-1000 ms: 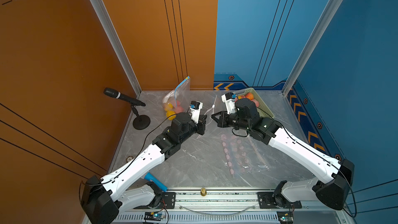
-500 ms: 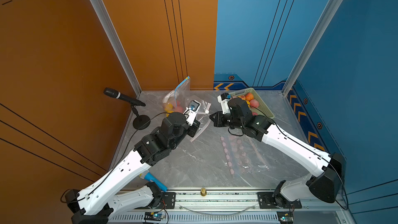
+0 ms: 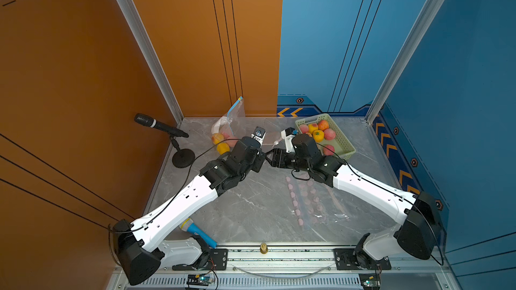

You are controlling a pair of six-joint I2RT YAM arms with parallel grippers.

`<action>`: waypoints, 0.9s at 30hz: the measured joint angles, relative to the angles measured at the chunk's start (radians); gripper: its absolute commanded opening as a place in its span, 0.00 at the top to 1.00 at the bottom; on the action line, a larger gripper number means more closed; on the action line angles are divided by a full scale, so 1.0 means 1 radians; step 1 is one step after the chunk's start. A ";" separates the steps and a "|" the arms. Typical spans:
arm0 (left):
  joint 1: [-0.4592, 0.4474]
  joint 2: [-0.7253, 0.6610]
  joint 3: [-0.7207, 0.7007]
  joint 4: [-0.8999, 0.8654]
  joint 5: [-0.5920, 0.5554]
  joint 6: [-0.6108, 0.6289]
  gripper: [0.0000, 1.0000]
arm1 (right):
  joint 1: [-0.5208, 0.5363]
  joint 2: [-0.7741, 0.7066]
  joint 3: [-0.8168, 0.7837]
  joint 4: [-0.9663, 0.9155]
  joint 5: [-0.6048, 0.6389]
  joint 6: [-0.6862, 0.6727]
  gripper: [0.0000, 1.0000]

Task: Place the peach in a zip-top bag and seal the zipper
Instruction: Open the zipper of the food storage bag at the center of the board.

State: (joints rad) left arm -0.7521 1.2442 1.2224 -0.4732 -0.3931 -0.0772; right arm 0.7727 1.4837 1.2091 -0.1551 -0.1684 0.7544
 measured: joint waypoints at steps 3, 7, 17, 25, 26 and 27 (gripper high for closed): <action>0.006 0.007 0.005 0.001 0.032 -0.058 1.00 | 0.004 0.004 -0.024 0.058 0.045 0.020 0.25; 0.010 0.024 0.006 0.002 0.080 -0.160 1.00 | 0.015 0.019 -0.053 0.119 0.147 0.042 0.24; -0.021 0.067 -0.006 0.045 0.110 -0.364 1.00 | 0.035 0.102 -0.069 0.126 0.354 0.104 0.21; -0.034 0.056 -0.020 0.059 0.046 -0.429 1.00 | 0.039 0.144 -0.076 0.051 0.444 0.088 0.22; -0.042 0.050 -0.020 0.053 0.023 -0.428 1.00 | 0.039 0.153 -0.073 0.031 0.455 0.079 0.22; -0.055 0.044 -0.018 0.042 -0.006 -0.425 1.00 | 0.037 0.166 -0.068 0.006 0.463 0.063 0.22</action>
State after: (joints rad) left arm -0.8070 1.2881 1.2049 -0.4316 -0.3996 -0.5018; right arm 0.8093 1.6501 1.1408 -0.1490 0.2943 0.8177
